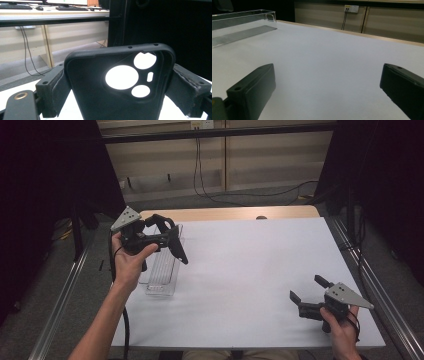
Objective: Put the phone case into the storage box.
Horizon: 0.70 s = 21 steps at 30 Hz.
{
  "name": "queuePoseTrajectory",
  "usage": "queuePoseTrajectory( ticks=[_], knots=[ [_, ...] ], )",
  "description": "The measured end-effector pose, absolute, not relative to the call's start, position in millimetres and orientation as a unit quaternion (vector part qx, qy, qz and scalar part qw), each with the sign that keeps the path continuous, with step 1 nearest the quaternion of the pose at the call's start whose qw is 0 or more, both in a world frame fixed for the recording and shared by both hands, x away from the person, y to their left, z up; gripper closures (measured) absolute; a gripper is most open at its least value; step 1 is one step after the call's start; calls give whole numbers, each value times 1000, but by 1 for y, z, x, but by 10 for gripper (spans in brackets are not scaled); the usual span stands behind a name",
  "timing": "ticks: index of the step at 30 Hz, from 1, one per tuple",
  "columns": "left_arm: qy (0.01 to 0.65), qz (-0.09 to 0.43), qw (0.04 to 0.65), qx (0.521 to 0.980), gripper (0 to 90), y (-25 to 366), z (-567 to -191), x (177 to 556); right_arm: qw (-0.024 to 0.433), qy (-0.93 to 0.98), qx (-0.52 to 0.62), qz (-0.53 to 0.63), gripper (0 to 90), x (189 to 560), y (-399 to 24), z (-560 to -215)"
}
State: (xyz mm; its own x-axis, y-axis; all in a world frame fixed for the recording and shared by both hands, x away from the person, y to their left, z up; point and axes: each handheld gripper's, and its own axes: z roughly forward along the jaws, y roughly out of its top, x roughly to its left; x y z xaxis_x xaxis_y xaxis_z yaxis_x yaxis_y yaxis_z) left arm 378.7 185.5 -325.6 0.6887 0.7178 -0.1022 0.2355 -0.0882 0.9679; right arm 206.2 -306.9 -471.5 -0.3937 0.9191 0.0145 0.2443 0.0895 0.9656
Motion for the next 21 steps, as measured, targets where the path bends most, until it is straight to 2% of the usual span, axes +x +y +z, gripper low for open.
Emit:
queuePoseTrajectory(
  ticks=[21],
  knots=[
    [367, 229, 555, 711, 130, 207, -322, 406, 330, 663, 438, 510, 0, 207, -307, -472]
  ],
)
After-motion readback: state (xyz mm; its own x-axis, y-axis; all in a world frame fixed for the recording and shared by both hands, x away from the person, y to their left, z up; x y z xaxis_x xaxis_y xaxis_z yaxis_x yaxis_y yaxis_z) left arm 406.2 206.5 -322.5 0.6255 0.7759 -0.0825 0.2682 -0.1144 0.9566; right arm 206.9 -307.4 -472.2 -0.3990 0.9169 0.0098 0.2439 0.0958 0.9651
